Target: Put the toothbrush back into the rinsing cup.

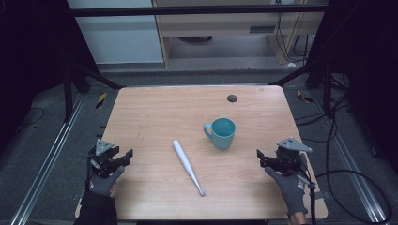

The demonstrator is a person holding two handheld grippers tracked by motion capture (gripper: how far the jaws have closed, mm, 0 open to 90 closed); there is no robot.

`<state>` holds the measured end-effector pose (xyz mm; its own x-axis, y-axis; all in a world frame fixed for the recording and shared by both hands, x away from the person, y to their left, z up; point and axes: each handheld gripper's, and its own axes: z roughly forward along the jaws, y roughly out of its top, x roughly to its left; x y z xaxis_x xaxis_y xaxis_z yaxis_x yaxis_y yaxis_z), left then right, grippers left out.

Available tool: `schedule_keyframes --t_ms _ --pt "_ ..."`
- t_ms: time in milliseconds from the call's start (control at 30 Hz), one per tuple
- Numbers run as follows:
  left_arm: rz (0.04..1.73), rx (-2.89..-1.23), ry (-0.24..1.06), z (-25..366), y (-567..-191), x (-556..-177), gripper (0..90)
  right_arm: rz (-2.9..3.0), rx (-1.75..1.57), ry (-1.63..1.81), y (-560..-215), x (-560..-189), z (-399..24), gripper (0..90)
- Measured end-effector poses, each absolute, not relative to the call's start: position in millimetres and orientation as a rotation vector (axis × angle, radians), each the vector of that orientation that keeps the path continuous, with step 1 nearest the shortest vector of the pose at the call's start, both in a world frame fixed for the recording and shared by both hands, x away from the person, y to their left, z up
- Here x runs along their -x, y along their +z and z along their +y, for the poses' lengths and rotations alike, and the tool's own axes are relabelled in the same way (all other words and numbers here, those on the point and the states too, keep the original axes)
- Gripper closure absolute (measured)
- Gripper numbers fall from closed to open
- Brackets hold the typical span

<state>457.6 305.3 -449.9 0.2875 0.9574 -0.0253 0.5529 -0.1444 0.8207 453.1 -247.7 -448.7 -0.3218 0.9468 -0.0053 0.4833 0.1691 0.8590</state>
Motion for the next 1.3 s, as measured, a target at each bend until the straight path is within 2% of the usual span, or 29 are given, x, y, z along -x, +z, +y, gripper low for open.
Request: schedule_keyframes --t_ms 367,533,700,1000,1300 --pt "1.292 -1.843 0.636 291.2 -441.8 -454.8 46.8 1.925 -1.343 1.174 -438.8 -448.2 -244.6 7.1" --pt "1.252 -1.85 0.638 285.9 -433.7 -457.1 47.7 1.912 -1.331 1.148 -435.6 -446.5 -240.6 12.8" --pt "1.227 -1.873 0.642 277.5 -429.8 -465.6 50.4 1.924 -1.303 1.114 -433.2 -446.1 -238.9 12.1" --pt "1.154 -1.949 0.63 246.6 -428.2 -485.8 64.4 1.928 -1.322 1.16 -430.0 -445.2 -239.5 9.0" --pt "1.106 -1.952 0.623 227.5 -427.1 -497.4 74.4 1.918 -1.348 1.186 -428.6 -444.7 -239.3 9.0"
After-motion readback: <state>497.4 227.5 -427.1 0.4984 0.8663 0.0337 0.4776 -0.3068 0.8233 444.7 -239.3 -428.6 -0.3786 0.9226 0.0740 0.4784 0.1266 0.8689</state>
